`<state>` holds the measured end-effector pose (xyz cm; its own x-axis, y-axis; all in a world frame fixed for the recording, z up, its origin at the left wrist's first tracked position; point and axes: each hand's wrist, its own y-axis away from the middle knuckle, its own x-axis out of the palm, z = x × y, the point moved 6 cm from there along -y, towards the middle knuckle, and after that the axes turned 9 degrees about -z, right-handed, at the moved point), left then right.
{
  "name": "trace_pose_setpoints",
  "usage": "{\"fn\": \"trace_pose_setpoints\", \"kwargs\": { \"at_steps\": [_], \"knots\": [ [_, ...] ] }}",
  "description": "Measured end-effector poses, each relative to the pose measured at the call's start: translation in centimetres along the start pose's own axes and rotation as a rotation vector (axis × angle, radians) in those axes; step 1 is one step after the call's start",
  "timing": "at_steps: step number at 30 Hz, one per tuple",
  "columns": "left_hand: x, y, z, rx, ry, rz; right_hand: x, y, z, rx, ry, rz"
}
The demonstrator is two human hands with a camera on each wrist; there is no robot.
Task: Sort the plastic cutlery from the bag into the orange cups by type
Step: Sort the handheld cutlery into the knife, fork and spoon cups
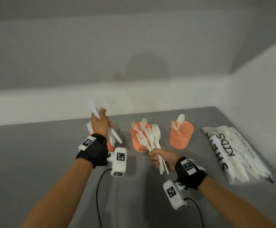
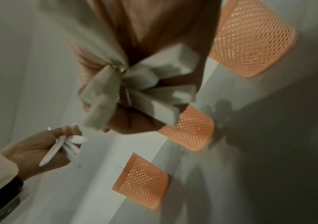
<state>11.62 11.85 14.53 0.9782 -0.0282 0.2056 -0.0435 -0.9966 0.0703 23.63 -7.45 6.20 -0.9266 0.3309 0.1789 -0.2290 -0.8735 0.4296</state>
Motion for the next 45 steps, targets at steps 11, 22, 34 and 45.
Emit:
{"fn": "trace_pose_setpoints", "kwargs": {
  "at_steps": [11,22,34,45],
  "knots": [
    [3.7,5.3,5.2,-0.305,-0.336,0.549,0.8,-0.8,0.8,0.039,-0.022,0.04],
    [4.5,4.0,4.3,-0.161,-0.247,0.423,1.1,-0.6,1.5,0.022,-0.034,0.085],
    [0.3,-1.8,0.6,-0.023,-0.013,0.015,0.6,-1.3,0.8,0.079,0.16,-0.044],
    [-3.5,-5.8,-0.9,0.234,-0.212,-0.233,0.0,-3.0,2.9,-0.138,0.09,-0.253]
  ]
}}
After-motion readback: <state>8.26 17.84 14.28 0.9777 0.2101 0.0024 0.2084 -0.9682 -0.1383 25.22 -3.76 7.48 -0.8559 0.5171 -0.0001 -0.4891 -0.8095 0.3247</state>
